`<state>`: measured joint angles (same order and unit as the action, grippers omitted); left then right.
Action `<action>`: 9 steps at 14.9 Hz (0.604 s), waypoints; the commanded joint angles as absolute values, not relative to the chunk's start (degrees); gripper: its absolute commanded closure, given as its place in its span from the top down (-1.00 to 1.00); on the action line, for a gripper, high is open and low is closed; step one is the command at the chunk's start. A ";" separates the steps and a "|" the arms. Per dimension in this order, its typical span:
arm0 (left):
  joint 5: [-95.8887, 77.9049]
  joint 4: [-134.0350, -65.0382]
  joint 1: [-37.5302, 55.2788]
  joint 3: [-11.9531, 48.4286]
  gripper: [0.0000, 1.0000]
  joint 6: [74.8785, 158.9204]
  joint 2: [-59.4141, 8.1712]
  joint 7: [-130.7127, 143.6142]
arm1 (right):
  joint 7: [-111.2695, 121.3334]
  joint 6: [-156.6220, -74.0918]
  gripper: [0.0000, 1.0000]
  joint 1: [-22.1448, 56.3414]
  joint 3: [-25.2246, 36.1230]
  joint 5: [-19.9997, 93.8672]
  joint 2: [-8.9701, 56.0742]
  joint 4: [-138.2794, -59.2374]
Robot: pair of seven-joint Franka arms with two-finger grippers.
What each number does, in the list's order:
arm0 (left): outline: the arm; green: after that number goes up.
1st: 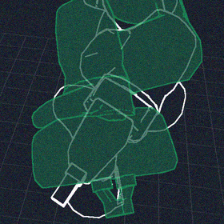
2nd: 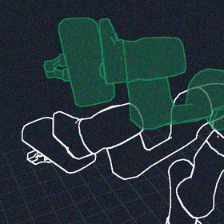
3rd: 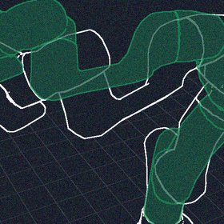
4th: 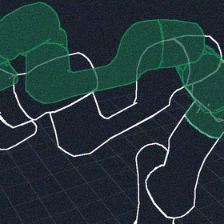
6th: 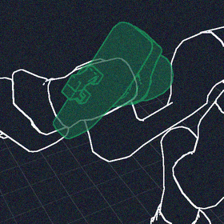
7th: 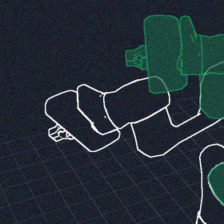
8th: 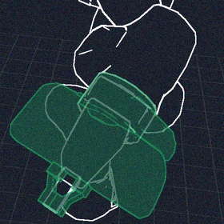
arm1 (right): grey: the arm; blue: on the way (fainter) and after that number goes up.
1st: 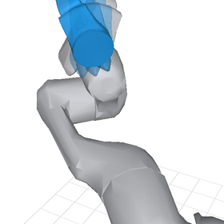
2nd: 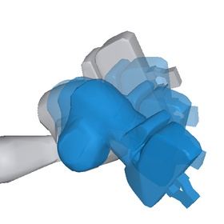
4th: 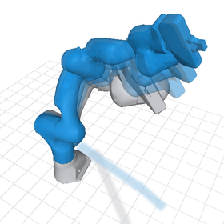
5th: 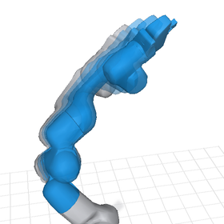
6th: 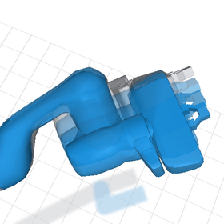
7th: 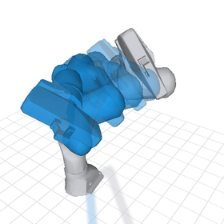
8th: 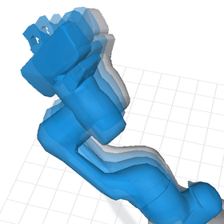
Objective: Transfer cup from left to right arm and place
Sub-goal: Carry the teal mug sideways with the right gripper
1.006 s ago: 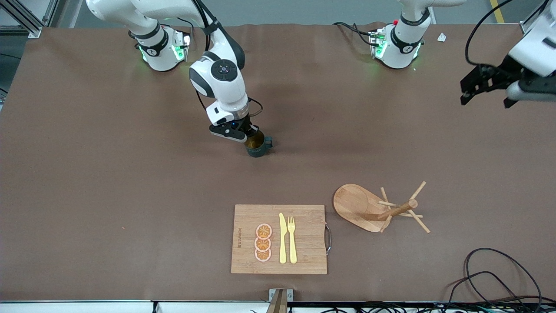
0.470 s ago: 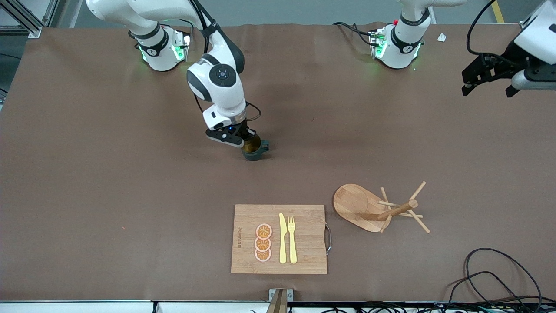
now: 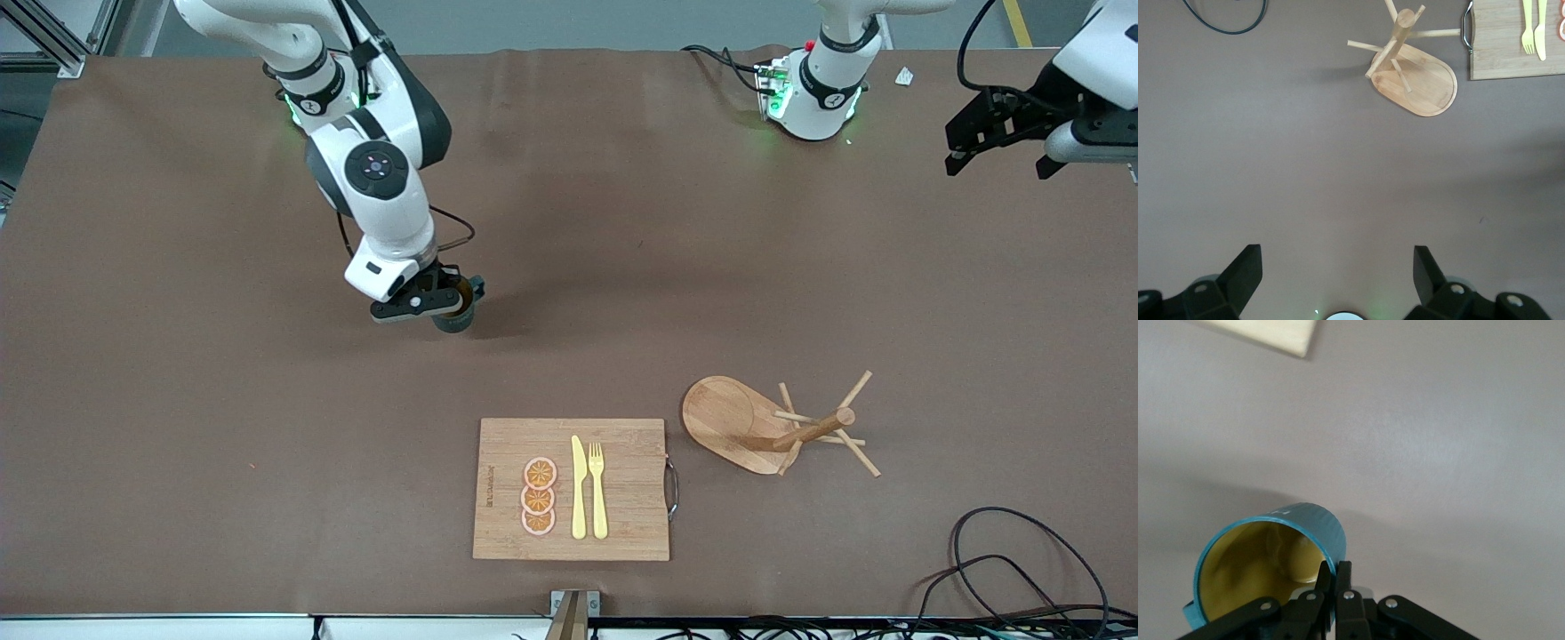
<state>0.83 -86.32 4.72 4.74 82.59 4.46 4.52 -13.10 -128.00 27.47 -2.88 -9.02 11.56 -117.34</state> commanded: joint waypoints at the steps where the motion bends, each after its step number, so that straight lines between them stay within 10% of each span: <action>1: 0.17 -85.61 5.27 4.66 1.00 83.41 2.38 4.57 | 8.79 -128.23 -0.99 23.05 -3.43 -8.96 8.97 -120.84; 9: 0.26 -85.78 5.62 4.66 1.00 83.59 1.49 4.48 | 51.65 -130.77 -0.99 15.21 -3.43 -10.28 8.44 -122.51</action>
